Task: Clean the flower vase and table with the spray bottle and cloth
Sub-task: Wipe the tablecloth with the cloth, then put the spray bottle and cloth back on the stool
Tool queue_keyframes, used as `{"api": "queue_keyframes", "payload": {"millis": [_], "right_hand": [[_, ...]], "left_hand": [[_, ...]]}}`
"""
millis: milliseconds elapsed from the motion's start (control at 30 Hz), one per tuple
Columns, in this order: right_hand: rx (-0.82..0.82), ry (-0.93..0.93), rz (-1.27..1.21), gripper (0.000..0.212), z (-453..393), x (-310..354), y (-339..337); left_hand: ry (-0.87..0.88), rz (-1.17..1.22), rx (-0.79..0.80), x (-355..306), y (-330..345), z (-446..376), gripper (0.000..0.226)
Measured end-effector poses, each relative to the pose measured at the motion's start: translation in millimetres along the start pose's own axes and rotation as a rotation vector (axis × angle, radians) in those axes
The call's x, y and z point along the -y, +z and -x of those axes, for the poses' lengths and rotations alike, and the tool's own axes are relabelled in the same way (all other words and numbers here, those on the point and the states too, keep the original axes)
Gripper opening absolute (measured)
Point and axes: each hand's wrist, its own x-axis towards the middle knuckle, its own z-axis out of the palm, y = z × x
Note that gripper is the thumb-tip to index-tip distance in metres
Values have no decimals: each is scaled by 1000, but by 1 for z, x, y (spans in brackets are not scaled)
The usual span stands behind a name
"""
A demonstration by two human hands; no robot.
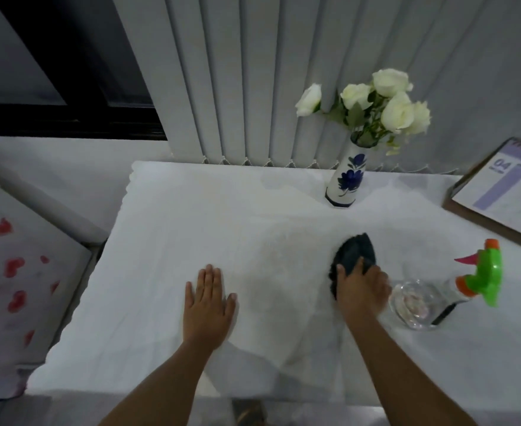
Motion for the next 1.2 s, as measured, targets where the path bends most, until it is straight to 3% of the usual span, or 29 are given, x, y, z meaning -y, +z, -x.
{"api": "queue_keyframes", "payload": {"millis": [67,133,233,300,433,533,633,733,833,933,1067,1200], "right_hand": [[-10,24,-20,64,53,-14,10],[14,-77,-71,61,103,-21,15],[-65,-342,4,46,131,-40,16],[-68,-418,-7,46,124,-61,9],[-66,-226,-85,43,115,-120,2],[-84,-213,-123,37,119,-161,3],[-70,-56,-261,38,126,-204,-4],[-68,51,-329,41,129,-242,-11],[-56,141,-390,42,128,-271,-24],[-26,211,-419,41,124,-295,-34],[-34,313,-449,40,119,-326,-44],[-21,402,-489,40,114,-350,-49]], "left_hand": [[-2,9,-11,0,-2,0,87],[-14,-24,7,0,-2,-1,92],[-55,-29,63,-9,0,-1,74],[-46,-7,85,-23,4,6,68],[33,-26,144,-66,15,32,68],[91,-62,207,-92,16,46,65],[178,-72,147,-131,10,53,59],[271,179,101,-187,2,54,59],[401,422,152,-255,-8,50,79],[404,621,222,-313,-18,46,96],[356,811,128,-358,-24,42,48],[343,720,64,-375,-23,34,32]]}}
